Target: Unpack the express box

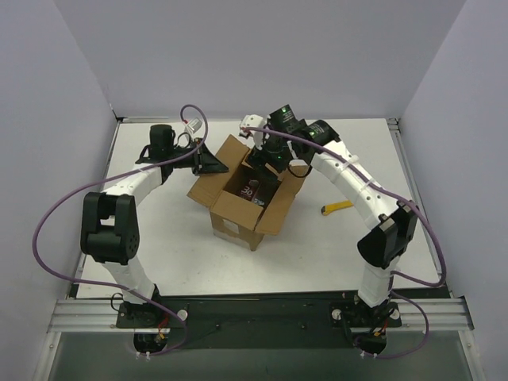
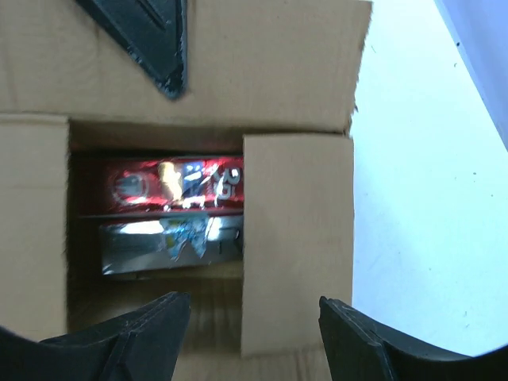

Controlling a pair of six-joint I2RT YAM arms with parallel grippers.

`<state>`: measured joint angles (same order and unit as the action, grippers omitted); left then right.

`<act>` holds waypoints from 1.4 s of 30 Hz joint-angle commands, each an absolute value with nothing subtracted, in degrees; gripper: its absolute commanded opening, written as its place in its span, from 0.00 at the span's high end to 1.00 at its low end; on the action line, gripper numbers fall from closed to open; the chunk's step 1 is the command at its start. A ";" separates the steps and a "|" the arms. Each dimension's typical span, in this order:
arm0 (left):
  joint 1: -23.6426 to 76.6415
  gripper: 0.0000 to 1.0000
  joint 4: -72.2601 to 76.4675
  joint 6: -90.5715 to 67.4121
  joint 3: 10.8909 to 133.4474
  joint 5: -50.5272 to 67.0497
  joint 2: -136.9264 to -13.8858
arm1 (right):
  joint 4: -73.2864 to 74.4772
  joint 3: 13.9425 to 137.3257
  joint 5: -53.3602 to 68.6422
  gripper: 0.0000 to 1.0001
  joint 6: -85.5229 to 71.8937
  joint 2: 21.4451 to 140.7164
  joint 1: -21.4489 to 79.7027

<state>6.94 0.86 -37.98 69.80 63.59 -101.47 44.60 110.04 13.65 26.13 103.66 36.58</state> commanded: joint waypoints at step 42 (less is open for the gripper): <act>13.27 0.83 -17.84 -18.02 76.64 68.12 -100.90 | 32.87 113.81 3.24 0.29 33.13 108.64 24.52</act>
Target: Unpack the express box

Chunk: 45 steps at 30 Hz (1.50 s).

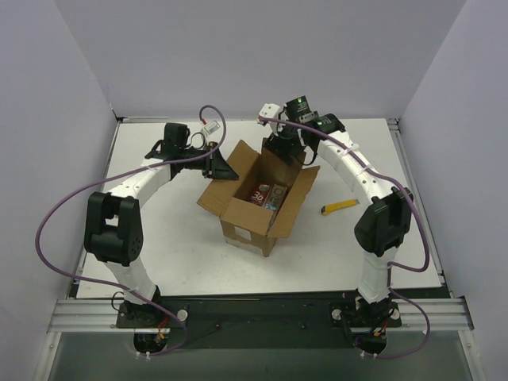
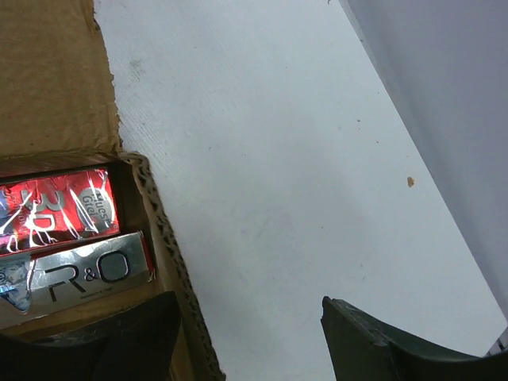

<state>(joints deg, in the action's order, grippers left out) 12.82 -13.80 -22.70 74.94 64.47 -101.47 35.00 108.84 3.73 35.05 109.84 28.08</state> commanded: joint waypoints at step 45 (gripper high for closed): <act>13.80 0.84 -19.51 -16.35 78.05 66.01 -103.18 | 26.35 103.58 52.91 1.00 4.17 99.50 20.12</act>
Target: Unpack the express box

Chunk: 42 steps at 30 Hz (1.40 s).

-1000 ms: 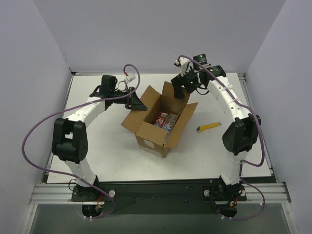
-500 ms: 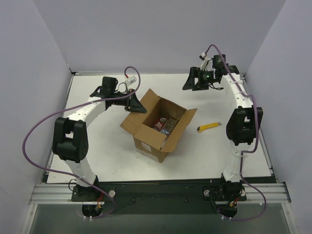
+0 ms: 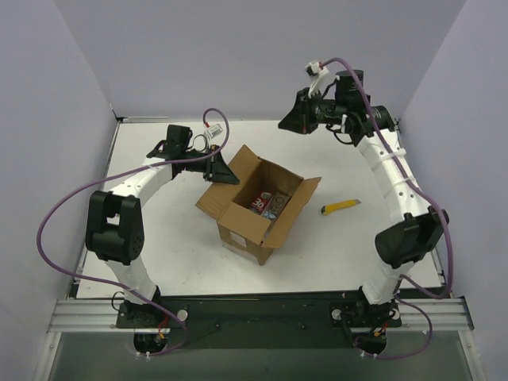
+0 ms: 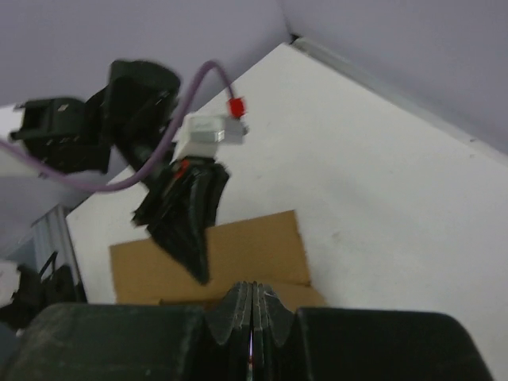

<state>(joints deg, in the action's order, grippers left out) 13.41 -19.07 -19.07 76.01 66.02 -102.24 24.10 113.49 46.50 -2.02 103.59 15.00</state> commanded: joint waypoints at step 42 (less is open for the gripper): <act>15.82 0.84 -28.74 -6.85 85.69 64.60 -107.05 | 38.05 105.19 41.66 1.00 12.30 111.27 15.73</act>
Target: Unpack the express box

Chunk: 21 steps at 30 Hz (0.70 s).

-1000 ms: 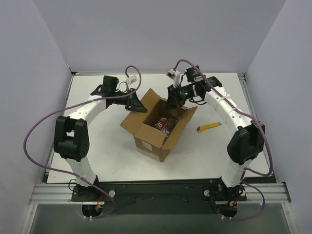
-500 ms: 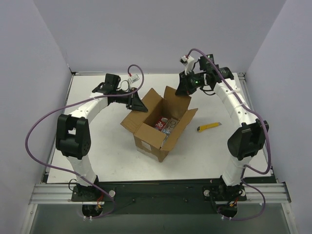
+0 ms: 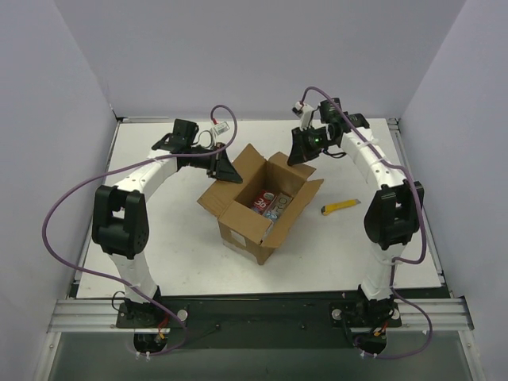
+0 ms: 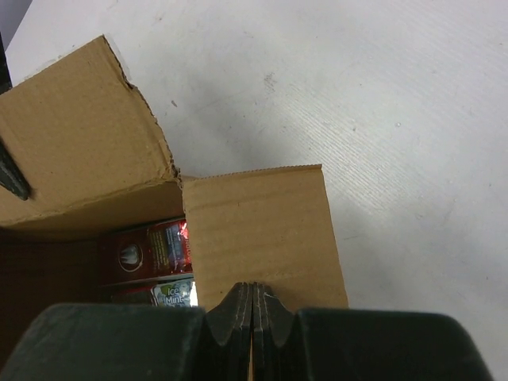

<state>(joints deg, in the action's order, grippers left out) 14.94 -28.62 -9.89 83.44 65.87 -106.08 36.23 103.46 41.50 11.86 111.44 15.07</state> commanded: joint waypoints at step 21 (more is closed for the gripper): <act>17.32 0.88 -21.28 -16.43 88.16 64.69 -104.85 | 37.62 87.89 33.57 0.81 48.98 97.82 35.42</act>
<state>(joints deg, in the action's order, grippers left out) 17.85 -28.80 -13.37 87.61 62.92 -106.24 36.95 88.71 34.81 47.59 95.77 34.48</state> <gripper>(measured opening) 0.160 0.195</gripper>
